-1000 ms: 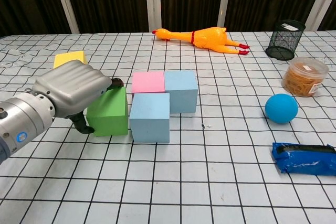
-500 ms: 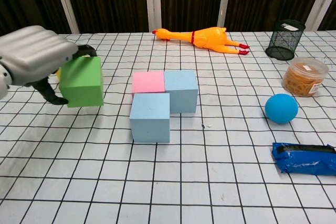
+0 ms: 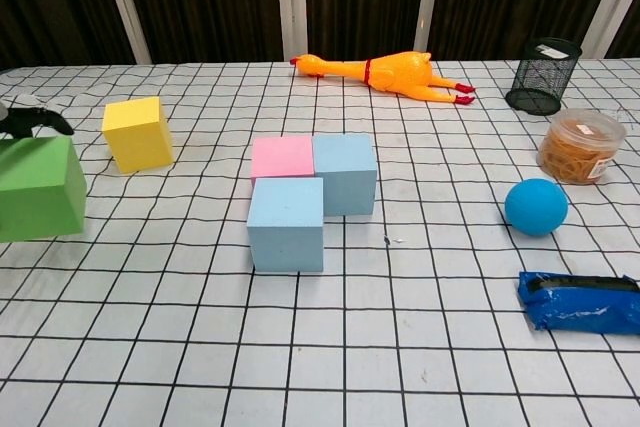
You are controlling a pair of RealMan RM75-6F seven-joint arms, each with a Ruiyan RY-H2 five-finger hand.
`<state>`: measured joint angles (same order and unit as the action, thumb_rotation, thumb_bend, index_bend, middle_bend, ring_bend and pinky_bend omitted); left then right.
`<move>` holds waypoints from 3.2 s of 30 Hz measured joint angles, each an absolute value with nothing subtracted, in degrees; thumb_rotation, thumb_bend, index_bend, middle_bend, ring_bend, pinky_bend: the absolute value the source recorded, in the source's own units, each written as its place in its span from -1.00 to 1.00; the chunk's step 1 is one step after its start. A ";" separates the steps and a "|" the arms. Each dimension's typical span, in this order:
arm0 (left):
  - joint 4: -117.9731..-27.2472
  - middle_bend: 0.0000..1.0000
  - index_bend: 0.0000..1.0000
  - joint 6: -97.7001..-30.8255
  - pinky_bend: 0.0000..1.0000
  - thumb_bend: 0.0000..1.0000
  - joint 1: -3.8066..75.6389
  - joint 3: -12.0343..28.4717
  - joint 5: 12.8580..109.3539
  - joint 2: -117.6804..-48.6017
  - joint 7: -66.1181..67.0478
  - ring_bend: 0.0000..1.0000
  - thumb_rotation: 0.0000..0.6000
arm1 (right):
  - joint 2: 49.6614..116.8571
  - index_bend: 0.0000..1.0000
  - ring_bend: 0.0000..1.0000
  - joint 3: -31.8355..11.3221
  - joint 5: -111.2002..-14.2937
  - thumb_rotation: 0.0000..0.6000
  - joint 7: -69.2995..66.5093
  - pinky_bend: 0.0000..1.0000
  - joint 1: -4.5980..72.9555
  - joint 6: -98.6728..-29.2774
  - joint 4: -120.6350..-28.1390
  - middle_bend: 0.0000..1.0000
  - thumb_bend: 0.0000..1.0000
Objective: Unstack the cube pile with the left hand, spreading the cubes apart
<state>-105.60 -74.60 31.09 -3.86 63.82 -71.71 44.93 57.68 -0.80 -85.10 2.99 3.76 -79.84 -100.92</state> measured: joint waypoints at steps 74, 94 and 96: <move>-77.42 -0.34 -0.74 -69.87 -0.04 -0.26 52.82 9.41 53.47 -108.48 47.79 -0.31 1.00 | 56.81 -0.66 -0.74 0.13 -84.86 1.00 1.38 -1.00 5.13 -76.62 -100.77 -0.96 -1.00; -73.75 -0.27 -0.71 -75.28 0.04 -0.22 50.49 7.97 61.46 -106.31 51.74 -0.15 1.00 | 55.81 -0.64 -0.74 0.61 -84.91 1.00 0.19 -1.00 5.27 -75.97 -101.24 -0.96 -1.00; -74.86 -0.27 -0.72 -76.35 0.03 -0.26 49.68 7.93 62.06 -104.45 51.86 -0.15 1.00 | 55.70 -0.64 -0.74 0.64 -84.92 1.00 0.11 -1.00 5.22 -76.05 -101.29 -0.96 -1.00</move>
